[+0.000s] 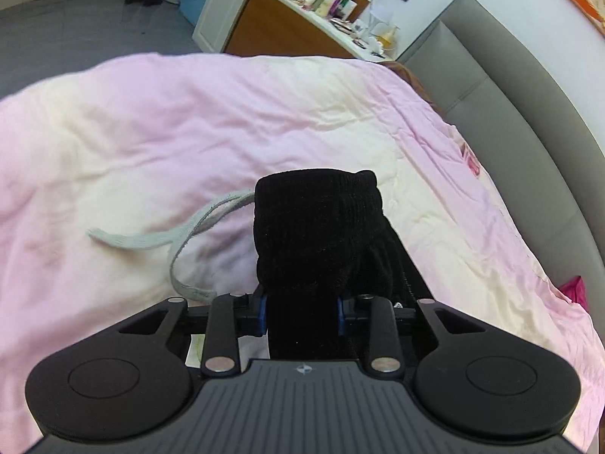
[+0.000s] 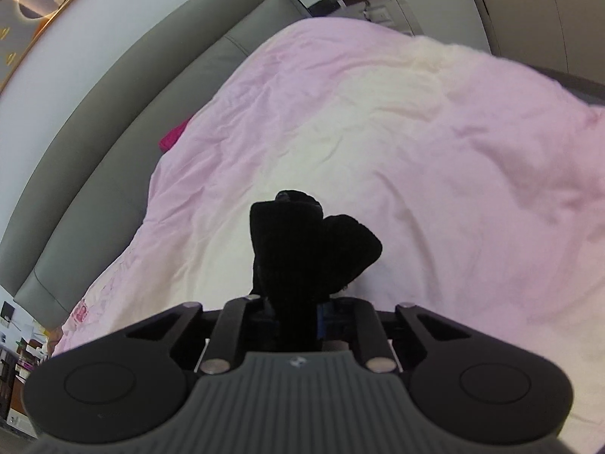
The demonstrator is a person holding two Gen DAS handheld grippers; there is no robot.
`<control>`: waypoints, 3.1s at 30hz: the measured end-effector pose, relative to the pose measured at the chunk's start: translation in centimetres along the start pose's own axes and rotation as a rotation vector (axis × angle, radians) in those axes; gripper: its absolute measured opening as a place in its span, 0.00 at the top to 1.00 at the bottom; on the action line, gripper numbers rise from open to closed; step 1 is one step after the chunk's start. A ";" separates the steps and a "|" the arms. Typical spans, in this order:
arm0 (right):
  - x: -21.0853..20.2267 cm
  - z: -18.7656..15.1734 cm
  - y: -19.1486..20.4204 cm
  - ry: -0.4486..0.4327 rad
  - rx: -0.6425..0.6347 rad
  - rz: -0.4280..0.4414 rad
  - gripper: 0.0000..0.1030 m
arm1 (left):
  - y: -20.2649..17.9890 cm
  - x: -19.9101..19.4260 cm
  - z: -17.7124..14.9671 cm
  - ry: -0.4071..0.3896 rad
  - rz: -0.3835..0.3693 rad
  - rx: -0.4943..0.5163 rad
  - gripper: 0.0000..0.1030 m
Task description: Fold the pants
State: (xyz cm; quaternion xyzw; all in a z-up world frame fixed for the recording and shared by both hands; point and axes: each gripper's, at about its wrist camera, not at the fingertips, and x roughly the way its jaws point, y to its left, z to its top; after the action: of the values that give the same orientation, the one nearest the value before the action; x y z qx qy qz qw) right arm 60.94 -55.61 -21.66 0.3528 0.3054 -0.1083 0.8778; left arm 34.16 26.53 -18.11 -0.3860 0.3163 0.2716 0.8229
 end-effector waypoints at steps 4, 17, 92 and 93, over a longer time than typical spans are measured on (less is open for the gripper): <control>-5.2 1.5 2.5 -0.030 -0.066 0.012 0.90 | 0.2 -3.0 1.1 0.019 -0.012 0.028 0.67; -21.6 -4.4 -12.4 0.076 0.098 -0.140 0.89 | 11.7 -7.0 -4.6 0.235 -0.010 -0.009 0.67; -19.7 -43.7 13.4 0.446 -1.098 0.074 0.71 | -0.4 -8.0 -25.0 0.566 -0.375 0.651 0.77; -20.3 -44.2 13.0 0.428 -1.146 0.065 0.68 | -0.3 -7.6 -25.1 0.574 -0.377 0.643 0.77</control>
State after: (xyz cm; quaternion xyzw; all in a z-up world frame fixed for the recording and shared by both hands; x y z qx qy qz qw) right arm 29.87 -16.39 -27.02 -0.1526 0.4736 0.1732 0.8500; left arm 21.64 4.59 -25.04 -0.2216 0.5238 -0.1120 0.8149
